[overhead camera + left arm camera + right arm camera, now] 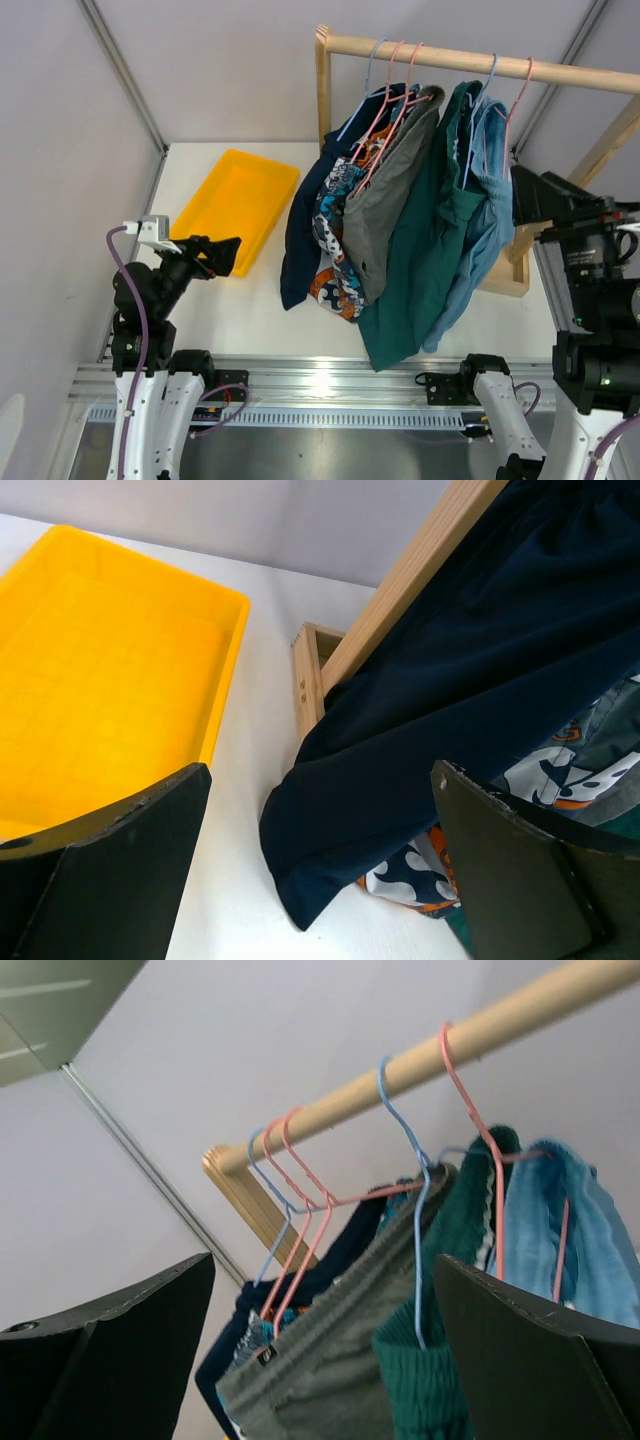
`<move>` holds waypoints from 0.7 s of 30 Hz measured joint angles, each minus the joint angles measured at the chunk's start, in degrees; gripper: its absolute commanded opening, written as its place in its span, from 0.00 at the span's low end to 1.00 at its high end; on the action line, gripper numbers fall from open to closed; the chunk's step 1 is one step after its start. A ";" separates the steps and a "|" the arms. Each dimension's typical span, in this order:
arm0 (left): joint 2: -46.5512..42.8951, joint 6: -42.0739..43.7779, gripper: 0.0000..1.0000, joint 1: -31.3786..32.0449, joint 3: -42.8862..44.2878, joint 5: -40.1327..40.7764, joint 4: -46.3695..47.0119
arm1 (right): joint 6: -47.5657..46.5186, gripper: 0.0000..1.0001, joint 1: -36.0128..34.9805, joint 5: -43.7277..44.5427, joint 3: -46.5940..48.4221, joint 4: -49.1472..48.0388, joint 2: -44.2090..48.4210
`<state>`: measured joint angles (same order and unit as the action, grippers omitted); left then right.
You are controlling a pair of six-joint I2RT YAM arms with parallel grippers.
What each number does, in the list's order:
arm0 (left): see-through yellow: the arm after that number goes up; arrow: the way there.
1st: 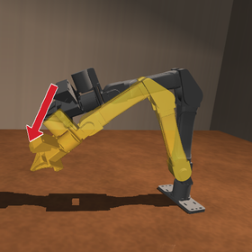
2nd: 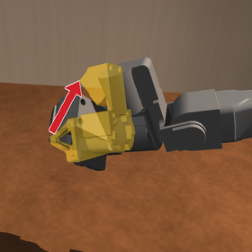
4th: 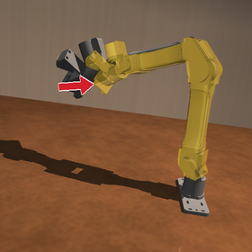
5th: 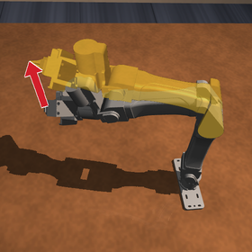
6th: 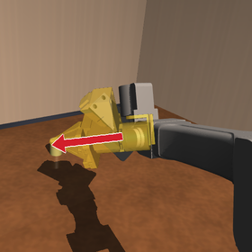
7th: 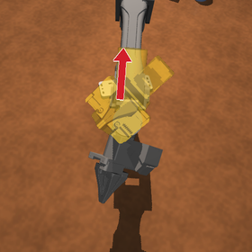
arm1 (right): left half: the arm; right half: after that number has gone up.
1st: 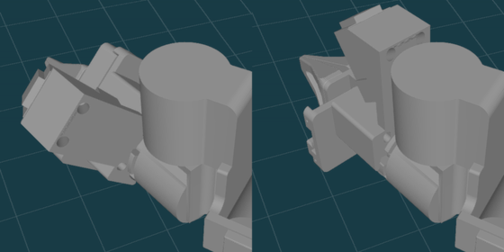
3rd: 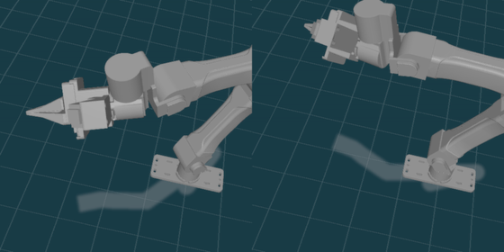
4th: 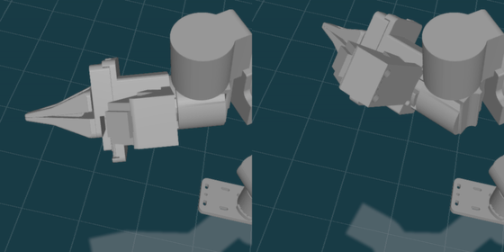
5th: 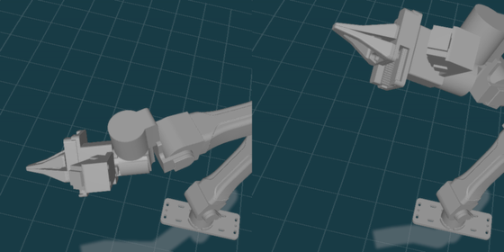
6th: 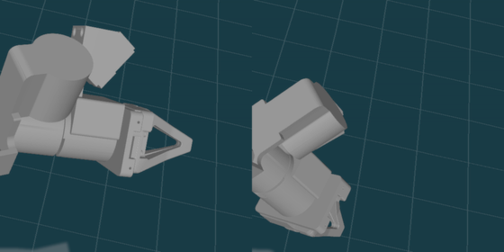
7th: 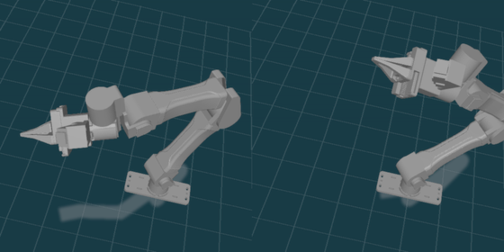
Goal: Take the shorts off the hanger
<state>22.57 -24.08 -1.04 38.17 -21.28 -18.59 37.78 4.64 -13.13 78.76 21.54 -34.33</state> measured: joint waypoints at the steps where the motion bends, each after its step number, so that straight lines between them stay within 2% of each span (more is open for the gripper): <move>1: -0.11 0.00 0.99 0.07 -0.11 0.07 -0.35 | -0.20 0.99 0.00 0.52 2.19 -0.07 -1.53; 5: 0.35 0.04 0.99 0.37 -0.11 1.07 -0.66 | -3.21 0.99 0.09 1.90 5.49 -4.13 -4.44; 8: 1.57 -0.17 0.99 1.75 -0.11 2.01 -1.18 | -6.47 0.99 0.35 5.70 6.29 -3.69 -4.87; 11: 1.68 -1.31 0.99 2.38 -0.57 3.08 -0.83 | -10.21 0.99 0.61 12.48 13.18 1.44 -8.98; 16: 1.53 -2.14 0.99 2.56 -1.33 3.52 -0.17 | -17.31 0.99 0.59 18.03 30.42 12.04 -22.93; 21: 3.39 -2.40 0.99 2.58 -1.33 2.40 0.09 | -21.84 0.96 -1.27 19.30 34.77 20.41 -33.77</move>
<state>25.96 -26.48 1.54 36.84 -18.87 -18.50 15.94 3.38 6.17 113.54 41.95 -68.10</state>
